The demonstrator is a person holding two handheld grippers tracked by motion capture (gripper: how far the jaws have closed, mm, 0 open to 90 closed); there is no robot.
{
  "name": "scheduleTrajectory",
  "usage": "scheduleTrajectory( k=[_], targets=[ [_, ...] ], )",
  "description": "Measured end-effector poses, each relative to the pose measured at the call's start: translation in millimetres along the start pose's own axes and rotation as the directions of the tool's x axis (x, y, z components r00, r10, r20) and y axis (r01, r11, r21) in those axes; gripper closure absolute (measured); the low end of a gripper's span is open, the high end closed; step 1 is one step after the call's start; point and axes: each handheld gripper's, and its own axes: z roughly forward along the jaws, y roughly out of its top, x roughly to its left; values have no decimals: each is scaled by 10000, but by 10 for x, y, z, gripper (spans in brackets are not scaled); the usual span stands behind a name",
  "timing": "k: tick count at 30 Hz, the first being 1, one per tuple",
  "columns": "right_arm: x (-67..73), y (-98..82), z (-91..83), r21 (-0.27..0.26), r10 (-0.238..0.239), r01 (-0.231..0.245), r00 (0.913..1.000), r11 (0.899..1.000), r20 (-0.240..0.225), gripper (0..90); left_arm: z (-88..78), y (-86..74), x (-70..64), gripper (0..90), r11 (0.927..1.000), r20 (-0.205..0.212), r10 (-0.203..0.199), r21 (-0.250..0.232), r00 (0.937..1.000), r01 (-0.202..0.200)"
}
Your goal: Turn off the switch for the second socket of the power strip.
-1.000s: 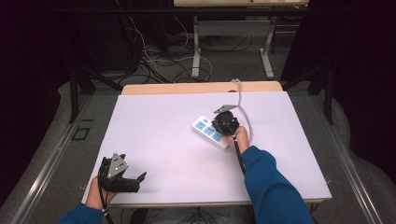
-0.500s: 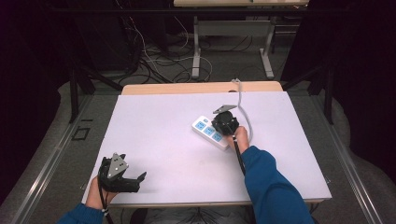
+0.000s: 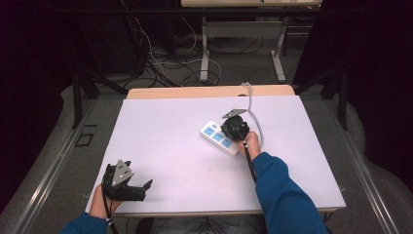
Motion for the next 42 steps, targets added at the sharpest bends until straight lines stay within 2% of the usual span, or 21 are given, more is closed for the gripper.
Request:
scheduleTrajectory(
  k=[9,13,21,29,36,37,39,40,42],
  targets=[
    [3,1,3,17,-12,12,10000,10000,2,900,0,1,-1,23,10000,-9,8,4,10000,-8],
    [4,3,2,42,-184,184,9998,9998,33,900,-2,0,1,23,10000,12,-16,-15,10000,16],
    [4,6,-3,1,-98,98,9999,10000,79,895,-1,-1,-1,23,10000,8,-43,-25,10000,43],
    [-32,31,-80,-324,-115,118,9999,9994,85,879,-3,-1,1,22,10000,10,-36,-15,10000,36],
    [-24,57,-164,-542,-148,147,9999,9984,-19,785,-10,-3,5,22,10000,10,-78,-3,10000,78],
    [-16,65,-195,-526,-97,90,9999,9986,-143,692,-9,-3,5,22,10000,-19,-36,-27,10000,36],
    [-9,69,-207,-460,-96,90,9999,9989,-141,659,-5,-4,1,22,10000,-14,-13,-30,10000,13],
    [-4,74,-240,-439,-54,44,9998,9990,-216,548,-6,-6,-3,22,10000,2,-54,-42,10000,54],
    [-9,77,-256,-472,-118,103,9994,9988,-314,522,-11,-5,3,22,10000,5,-47,-9,10000,47]
  ],
)
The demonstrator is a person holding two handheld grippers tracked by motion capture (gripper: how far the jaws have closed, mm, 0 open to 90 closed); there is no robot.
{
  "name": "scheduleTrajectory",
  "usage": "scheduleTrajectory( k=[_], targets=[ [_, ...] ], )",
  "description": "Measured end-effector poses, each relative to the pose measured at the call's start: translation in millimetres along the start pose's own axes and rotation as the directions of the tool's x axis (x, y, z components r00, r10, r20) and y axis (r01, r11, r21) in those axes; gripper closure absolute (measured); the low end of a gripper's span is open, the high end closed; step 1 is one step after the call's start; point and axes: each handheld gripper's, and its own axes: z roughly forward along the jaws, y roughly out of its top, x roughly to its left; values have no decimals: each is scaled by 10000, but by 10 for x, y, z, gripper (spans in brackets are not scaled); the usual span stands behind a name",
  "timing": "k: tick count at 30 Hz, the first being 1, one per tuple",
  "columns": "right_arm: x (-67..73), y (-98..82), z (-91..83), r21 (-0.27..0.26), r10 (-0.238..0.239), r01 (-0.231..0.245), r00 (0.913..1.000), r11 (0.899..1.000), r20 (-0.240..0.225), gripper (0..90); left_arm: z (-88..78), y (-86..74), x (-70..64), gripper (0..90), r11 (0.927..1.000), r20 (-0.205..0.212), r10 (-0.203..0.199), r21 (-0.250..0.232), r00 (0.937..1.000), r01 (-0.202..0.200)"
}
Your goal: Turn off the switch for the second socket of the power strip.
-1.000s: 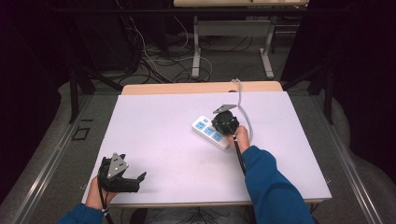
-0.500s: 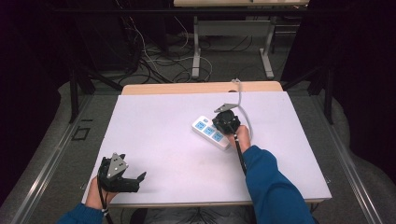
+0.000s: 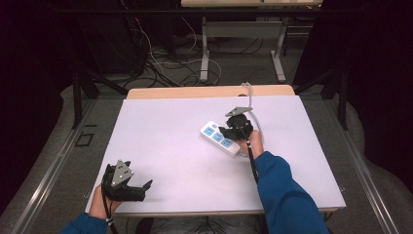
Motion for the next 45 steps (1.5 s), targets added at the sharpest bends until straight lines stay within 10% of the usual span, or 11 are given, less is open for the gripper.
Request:
scheduleTrajectory(
  k=[9,45],
  targets=[
    [14,28,-198,-246,152,-163,9989,9996,-452,296,0,-1,-1,21,10000,4,-22,-5,10000,22],
    [93,-377,-974,-418,-125,87,9959,9991,-901,27,-3,-1,2,19,10000,-24,-1,46,10000,1]
  ],
)
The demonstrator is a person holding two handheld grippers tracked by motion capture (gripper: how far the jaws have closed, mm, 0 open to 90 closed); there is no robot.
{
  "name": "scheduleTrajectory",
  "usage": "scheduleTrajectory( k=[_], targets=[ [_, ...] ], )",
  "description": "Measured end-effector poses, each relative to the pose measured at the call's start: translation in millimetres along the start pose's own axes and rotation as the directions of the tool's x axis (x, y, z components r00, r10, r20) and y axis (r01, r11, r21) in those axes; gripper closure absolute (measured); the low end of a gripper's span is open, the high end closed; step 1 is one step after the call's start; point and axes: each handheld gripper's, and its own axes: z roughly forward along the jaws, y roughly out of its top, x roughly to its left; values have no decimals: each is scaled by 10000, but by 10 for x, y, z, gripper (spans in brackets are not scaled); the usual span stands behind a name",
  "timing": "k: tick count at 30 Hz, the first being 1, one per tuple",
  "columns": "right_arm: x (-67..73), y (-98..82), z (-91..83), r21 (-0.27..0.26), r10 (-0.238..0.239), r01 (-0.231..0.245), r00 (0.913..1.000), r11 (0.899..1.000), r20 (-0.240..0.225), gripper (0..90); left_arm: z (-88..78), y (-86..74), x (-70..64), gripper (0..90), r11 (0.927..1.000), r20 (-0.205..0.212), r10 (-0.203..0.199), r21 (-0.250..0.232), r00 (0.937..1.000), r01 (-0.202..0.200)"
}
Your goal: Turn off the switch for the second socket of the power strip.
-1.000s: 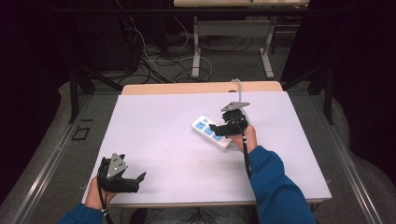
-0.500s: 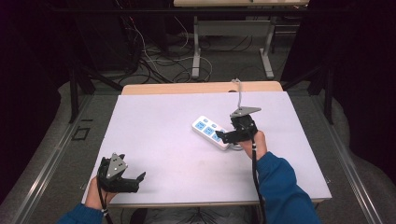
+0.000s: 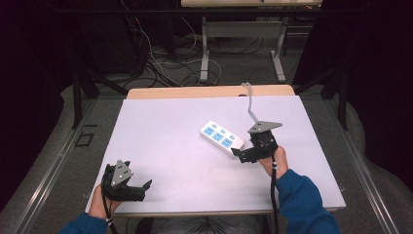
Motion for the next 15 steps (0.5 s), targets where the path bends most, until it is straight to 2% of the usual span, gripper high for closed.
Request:
scheduleTrajectory(
  k=[15],
  targets=[
    [51,-313,-300,-109,-111,112,9999,9999,104,0,6,0,-1,18,10000,-30,30,24,10000,-30]
  ],
)
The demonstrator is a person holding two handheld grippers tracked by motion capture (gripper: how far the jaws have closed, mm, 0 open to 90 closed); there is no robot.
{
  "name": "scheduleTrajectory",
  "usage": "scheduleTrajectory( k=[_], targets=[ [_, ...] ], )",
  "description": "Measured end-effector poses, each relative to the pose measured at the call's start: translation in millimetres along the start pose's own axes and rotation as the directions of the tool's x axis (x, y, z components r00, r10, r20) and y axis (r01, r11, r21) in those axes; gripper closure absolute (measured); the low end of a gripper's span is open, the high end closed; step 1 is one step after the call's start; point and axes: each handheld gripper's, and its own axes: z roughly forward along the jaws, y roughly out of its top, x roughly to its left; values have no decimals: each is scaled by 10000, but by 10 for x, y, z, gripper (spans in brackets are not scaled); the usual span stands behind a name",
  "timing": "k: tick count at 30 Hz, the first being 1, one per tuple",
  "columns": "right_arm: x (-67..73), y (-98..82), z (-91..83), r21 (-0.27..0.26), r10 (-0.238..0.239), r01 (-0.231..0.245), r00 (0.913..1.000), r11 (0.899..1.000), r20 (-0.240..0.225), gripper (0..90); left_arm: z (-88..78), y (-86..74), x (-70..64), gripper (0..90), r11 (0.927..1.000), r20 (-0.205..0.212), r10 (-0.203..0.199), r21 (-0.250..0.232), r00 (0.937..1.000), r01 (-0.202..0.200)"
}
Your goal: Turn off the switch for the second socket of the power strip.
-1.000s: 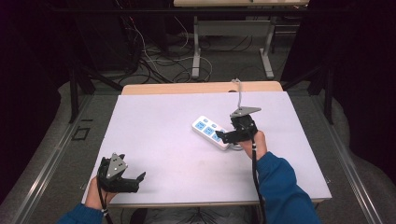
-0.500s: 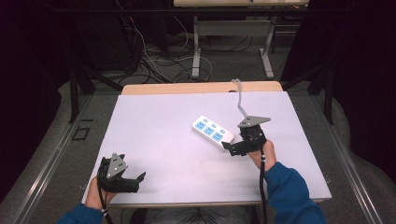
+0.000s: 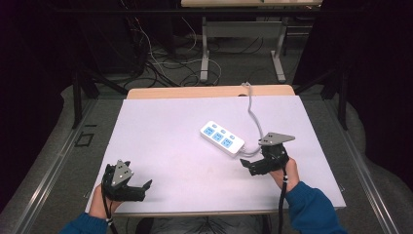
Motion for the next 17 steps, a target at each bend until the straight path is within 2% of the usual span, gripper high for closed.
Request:
scheduleTrajectory(
  k=[7,11,13,17],
  targets=[
    [44,-164,-160,-54,-50,51,9999,10000,129,0,-2,2,8,18,9999,-118,108,19,9999,-108],
    [47,-312,-259,-203,-140,148,9993,9997,360,0,0,2,8,18,9999,-108,114,37,9999,-113],
    [48,-375,-287,-226,-87,95,9992,9997,387,0,5,-1,0,18,10000,-10,-4,34,10000,4],
    [48,-450,-305,-272,-109,122,9989,9996,454,0,5,1,2,18,10000,-18,28,35,10000,-28]
  ],
)
